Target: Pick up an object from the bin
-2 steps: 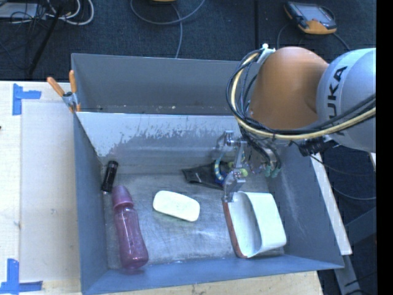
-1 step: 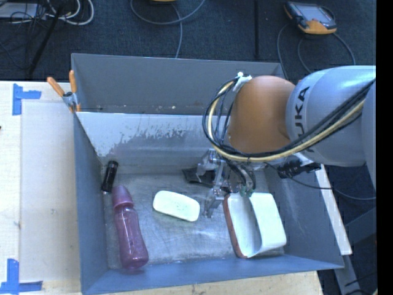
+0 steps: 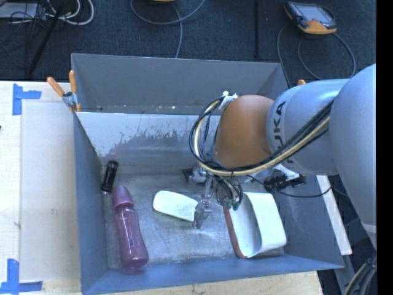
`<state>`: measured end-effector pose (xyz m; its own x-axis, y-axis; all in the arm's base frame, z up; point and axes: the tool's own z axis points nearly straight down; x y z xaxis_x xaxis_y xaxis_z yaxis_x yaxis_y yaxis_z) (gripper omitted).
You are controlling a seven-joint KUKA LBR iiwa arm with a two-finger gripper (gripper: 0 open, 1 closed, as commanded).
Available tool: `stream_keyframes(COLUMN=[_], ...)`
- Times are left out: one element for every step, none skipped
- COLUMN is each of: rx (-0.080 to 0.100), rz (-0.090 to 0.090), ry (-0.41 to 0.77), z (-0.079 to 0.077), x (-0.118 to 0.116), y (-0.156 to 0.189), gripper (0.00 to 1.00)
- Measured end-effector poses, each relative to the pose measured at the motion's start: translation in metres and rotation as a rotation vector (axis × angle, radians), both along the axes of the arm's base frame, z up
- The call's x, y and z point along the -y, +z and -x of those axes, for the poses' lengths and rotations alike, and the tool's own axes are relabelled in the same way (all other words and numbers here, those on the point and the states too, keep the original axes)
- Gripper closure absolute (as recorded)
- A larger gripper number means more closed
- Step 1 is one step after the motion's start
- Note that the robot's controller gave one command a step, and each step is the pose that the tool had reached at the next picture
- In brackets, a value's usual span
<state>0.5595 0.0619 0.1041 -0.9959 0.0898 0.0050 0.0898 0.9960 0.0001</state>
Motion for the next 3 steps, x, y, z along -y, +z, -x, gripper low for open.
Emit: stream_keyframes(rx=[0.001,0.006,0.015], rz=[0.001,0.0,-0.001], ry=[-0.032,-0.079,-0.209], z=[-0.003,-0.006,-0.005], x=[-0.011,-0.015,-0.014], y=[0.01,-0.016,-0.031], gripper=[0.0,0.0,1.0])
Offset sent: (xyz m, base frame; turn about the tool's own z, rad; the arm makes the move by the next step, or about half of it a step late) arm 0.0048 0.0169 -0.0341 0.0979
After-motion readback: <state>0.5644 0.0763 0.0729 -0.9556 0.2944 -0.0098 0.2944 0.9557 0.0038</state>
